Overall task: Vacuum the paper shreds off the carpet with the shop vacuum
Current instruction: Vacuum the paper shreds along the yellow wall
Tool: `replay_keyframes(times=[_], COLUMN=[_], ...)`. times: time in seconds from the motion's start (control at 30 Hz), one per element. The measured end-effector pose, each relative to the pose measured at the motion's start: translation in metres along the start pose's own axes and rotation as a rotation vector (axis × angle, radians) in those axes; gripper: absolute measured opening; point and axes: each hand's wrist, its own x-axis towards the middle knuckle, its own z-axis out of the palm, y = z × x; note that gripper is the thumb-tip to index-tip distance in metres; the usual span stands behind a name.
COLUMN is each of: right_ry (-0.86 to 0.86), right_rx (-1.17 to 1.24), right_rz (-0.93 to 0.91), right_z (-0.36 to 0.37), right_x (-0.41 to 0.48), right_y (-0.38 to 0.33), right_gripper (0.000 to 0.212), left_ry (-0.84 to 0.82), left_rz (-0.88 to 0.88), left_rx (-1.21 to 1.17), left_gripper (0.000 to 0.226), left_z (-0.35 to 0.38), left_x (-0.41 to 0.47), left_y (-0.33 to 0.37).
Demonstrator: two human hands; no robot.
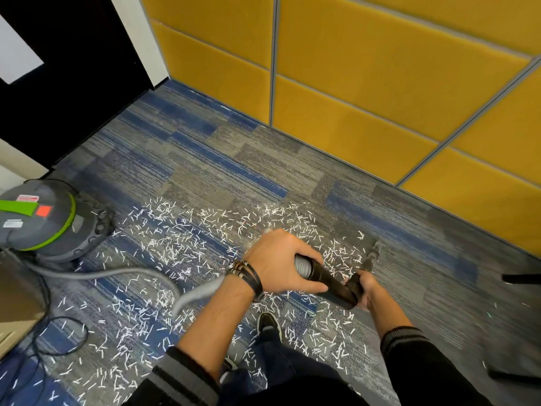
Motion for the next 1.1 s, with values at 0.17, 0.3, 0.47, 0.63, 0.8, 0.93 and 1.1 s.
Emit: replay_keyframes(times=[0.17, 0.3, 0.47, 0.63, 0.8, 0.93, 1.1], right_ry=[-0.028, -0.114, -0.136, -0.068, -0.083, -0.125, -0.085], right_rx=[-0.017, 0.027, 0.087, 0.031, -0.002, 0.042, 0.041], right_rz=[0.029, 0.034, 0.005, 0.018, -0.033, -0.036, -0.012], right_z=[0.008, 0.03, 0.025, 0.007, 0.028, 0.035, 0.008], right_x=[-0.002, -0.007, -0.005, -0.009, -0.02, -0.024, -0.017], right_y=[0.003, 0.006, 0.016, 0.02, 0.008, 0.011, 0.018], right_gripper=[0.034, 0.032, 0.03, 0.031, 0.026, 0.026, 0.026], left_ry=[0.012, 0.028, 0.027, -0.005, 0.1, 0.069, 0.046], left_rz=[0.044, 0.056, 0.02, 0.019, 0.047, 0.063, 0.041], left_rx=[0.087, 0.088, 0.048, 0.014, 0.018, 0.015, -0.021], left_gripper=[0.044, 0.041, 0.045, 0.045, 0.039, 0.04, 0.042], left_z=[0.002, -0.011, -0.023, -0.012, -0.027, -0.035, -0.03], left_x=[-0.006, -0.018, -0.018, -0.017, -0.024, -0.023, -0.02], left_y=[0.007, 0.006, 0.0, 0.006, 0.006, 0.006, 0.007])
